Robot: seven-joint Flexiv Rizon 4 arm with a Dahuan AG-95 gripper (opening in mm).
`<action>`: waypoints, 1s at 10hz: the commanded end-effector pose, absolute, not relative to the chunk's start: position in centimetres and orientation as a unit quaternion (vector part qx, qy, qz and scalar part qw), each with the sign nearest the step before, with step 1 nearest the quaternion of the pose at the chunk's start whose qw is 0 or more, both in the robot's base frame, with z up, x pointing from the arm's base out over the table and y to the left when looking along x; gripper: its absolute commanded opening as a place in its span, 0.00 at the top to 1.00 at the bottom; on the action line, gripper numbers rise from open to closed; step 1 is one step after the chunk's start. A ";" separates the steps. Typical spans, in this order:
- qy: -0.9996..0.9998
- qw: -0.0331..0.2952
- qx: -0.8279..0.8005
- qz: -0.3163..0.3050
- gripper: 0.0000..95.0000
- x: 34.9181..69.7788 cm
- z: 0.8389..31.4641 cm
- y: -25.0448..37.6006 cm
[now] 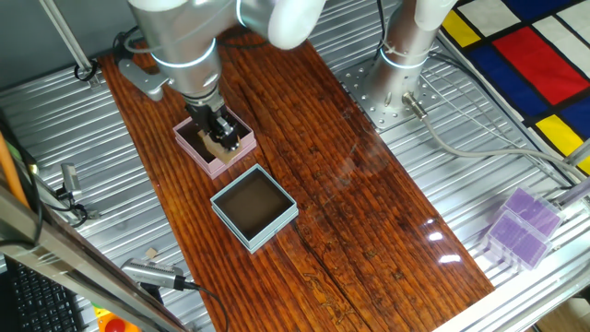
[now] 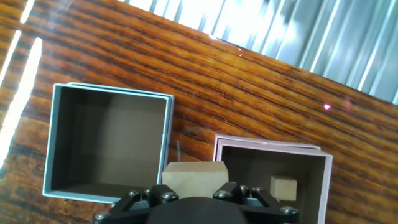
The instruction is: Move an object from one box to another
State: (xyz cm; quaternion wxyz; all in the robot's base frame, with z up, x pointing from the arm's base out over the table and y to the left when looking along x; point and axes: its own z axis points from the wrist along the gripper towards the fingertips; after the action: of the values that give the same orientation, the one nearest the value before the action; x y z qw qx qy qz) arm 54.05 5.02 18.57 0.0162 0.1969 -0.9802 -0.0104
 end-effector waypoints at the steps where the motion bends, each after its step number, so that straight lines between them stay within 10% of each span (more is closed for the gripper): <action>1: -0.983 0.019 0.181 -0.011 1.00 54.0 18.6 5.0; 10: -0.992 0.019 0.121 0.002 1.00 54.5 16.0 11.3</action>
State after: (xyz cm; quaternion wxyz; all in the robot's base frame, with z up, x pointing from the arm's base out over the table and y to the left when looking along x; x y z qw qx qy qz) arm 54.52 12.07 15.60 0.0202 0.1185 -0.9927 0.0009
